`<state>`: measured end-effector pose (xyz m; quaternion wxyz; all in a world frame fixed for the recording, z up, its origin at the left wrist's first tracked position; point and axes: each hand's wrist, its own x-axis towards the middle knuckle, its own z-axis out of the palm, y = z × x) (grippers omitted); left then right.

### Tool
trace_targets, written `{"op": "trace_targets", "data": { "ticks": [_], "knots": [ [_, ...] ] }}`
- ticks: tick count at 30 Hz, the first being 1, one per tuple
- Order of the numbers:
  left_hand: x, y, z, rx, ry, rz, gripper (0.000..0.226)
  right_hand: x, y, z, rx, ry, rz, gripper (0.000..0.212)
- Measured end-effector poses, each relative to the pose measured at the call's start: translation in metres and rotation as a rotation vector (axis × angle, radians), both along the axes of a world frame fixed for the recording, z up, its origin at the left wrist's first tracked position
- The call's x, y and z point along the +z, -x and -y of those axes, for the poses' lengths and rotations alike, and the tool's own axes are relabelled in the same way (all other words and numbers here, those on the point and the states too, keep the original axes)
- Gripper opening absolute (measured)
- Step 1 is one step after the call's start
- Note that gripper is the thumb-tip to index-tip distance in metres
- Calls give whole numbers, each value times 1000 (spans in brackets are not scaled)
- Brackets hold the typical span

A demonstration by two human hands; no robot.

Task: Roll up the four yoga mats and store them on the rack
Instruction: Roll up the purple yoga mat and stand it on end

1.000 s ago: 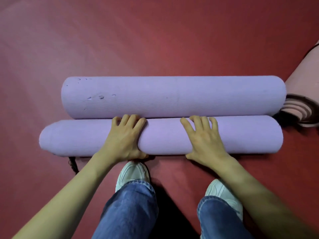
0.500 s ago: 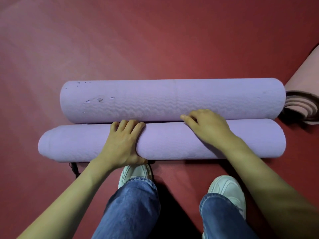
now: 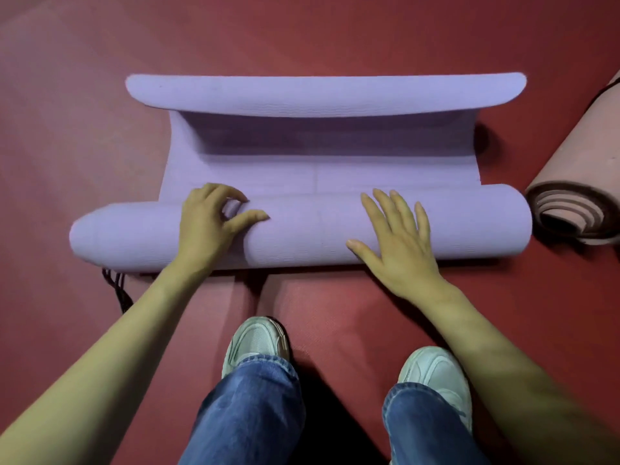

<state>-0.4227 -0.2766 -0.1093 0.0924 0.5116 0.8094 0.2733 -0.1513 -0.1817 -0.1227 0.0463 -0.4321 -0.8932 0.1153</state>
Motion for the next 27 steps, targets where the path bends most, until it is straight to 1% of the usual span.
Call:
{"op": "trace_targets", "data": {
  "ticks": [1,2,4,5,6,7,10,11,13,14,15,18,19,23,27],
  "knots": [
    [-5,-6,-1,-16,-59,-75,32,-1,1,-5,8,-3,18,79],
    [-11,-15,-1,-36,-96,-130,26,1,4,-10,9,12,44,87],
    [-22,-31,-1,-71,-139,-202,25,5,12,-22,5,78,105,100],
    [-25,-37,0,-88,-138,-228,27,8,15,-27,4,89,125,103],
    [-28,-41,2,-109,-115,-261,34,10,18,-32,5,83,131,103],
    [-30,-44,5,-140,-77,-301,45,11,19,-36,3,72,126,102],
    [-31,-44,12,-274,52,-417,94,8,19,-38,20,16,85,94],
    [-29,-42,10,-299,86,-432,104,4,18,-37,35,-17,50,88],
    [-25,-38,4,-312,145,-443,114,0,16,-39,73,-75,-41,75],
    [-23,-35,-2,-318,176,-445,117,-1,15,-42,97,-92,-64,74],
    [-22,-31,-8,-325,211,-449,121,0,14,-46,129,-82,-34,79],
    [-17,-18,-25,-361,302,-468,130,12,20,-60,236,0,235,117],
    [-15,-14,-32,-378,333,-471,131,17,23,-66,248,12,297,124],
    [-2,-2,-55,-404,431,-461,135,28,40,-87,235,78,362,134],
    [4,2,-66,-416,465,-439,133,34,49,-95,231,135,438,139]
  ]
}}
